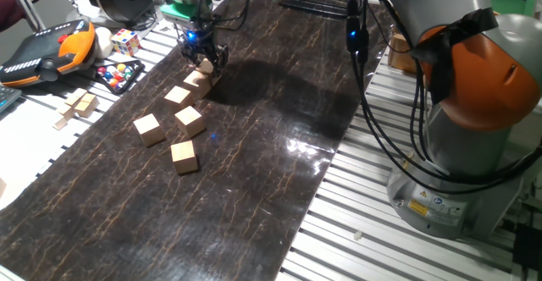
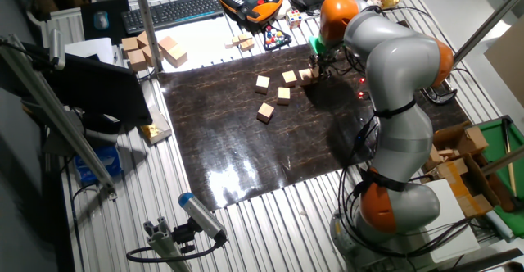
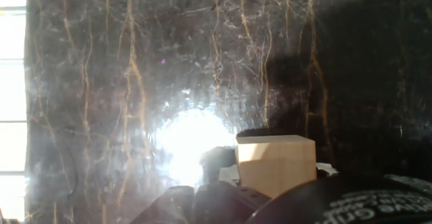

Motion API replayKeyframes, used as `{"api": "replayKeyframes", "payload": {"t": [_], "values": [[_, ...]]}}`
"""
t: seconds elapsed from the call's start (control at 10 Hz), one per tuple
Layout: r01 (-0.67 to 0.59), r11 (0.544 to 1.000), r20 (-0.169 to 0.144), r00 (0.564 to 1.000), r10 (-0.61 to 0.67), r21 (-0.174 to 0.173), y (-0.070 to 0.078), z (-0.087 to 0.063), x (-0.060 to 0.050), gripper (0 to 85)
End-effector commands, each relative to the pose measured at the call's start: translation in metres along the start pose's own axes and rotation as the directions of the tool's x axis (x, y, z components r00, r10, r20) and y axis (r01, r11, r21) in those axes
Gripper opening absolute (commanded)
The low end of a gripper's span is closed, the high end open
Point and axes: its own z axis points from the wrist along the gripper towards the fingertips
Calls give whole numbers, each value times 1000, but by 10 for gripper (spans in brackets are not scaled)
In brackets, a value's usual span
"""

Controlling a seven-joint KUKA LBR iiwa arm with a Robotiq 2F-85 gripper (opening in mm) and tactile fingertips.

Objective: Stack the blocks into a pyramid shape

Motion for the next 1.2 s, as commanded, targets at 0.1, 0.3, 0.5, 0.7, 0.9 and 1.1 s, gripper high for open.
{"api": "replayKeyframes", "payload": {"t": [0.1,0.3,0.5,0.7,0.9,1.1], "values": [[-3,1000,0,1000,3,0,0,2,0,7],[-2,1000,-2,1000,2,0,1,2,0,7],[-2,1000,-5,1000,2,-1,2,3,0,7],[0,1000,-6,1000,0,-2,3,4,1,7],[-1,1000,-8,1000,1,1,4,4,1,7],[12,1000,-9,1000,-12,6,4,5,1,7]]}}
